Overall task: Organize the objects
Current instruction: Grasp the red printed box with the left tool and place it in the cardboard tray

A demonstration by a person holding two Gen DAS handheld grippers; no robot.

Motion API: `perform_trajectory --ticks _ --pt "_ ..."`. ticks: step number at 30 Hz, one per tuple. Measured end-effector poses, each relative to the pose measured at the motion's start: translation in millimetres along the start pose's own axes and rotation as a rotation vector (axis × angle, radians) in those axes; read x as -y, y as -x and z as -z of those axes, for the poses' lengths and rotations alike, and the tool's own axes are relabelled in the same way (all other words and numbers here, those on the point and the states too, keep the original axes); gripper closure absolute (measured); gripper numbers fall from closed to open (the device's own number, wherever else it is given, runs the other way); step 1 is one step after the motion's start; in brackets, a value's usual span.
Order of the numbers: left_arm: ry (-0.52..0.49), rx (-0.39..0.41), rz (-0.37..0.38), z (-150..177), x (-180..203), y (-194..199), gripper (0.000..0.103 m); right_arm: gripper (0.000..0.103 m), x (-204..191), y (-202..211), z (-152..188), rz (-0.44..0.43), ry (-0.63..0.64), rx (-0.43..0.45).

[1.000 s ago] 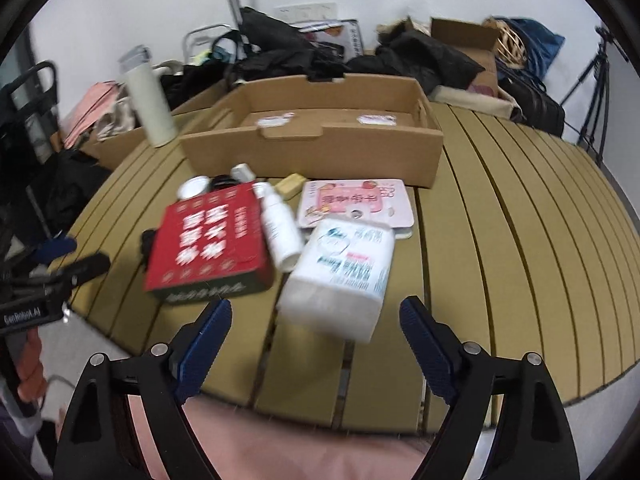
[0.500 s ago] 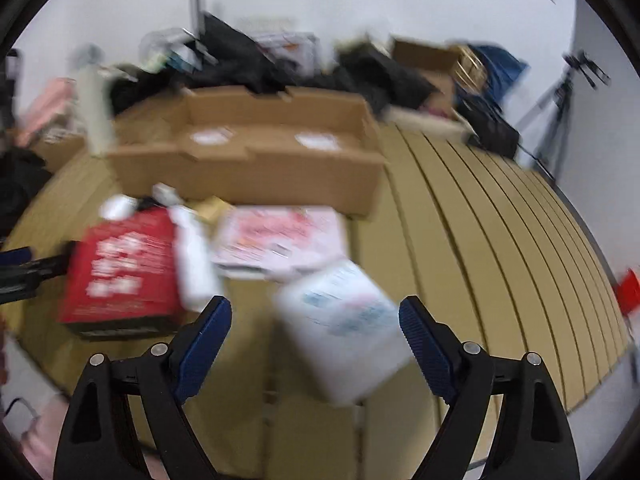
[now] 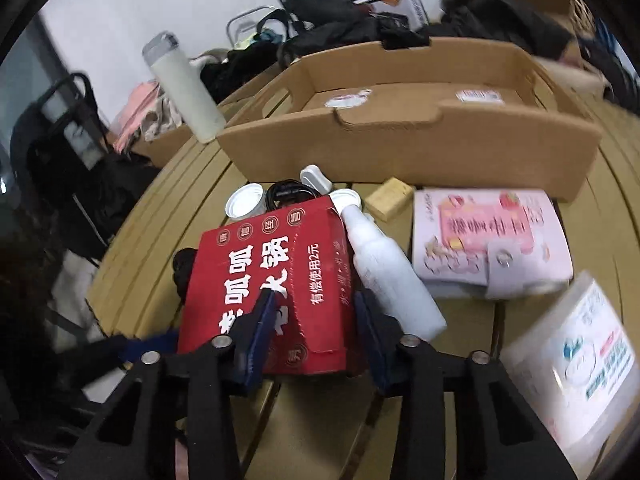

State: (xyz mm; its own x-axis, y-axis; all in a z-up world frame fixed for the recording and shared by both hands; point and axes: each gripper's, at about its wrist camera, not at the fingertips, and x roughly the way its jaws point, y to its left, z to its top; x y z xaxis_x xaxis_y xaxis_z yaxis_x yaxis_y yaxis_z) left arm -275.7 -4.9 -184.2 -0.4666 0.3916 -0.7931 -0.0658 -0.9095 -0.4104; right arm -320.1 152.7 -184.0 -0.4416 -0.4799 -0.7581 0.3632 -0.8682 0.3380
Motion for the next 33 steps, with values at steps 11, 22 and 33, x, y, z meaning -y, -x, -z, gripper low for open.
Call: perform_trajectory --ticks 11,22,33 --pt "-0.085 0.055 -0.008 29.5 14.6 41.7 0.044 0.071 4.8 55.0 66.5 0.000 -0.110 -0.012" --pt "-0.084 0.084 0.007 24.0 26.8 39.9 0.056 0.071 -4.7 62.9 57.1 -0.030 -0.088 0.014" --pt "-0.105 0.199 0.043 -188.1 37.2 38.5 0.057 0.071 5.3 49.9 -129.3 -0.021 -0.066 0.135"
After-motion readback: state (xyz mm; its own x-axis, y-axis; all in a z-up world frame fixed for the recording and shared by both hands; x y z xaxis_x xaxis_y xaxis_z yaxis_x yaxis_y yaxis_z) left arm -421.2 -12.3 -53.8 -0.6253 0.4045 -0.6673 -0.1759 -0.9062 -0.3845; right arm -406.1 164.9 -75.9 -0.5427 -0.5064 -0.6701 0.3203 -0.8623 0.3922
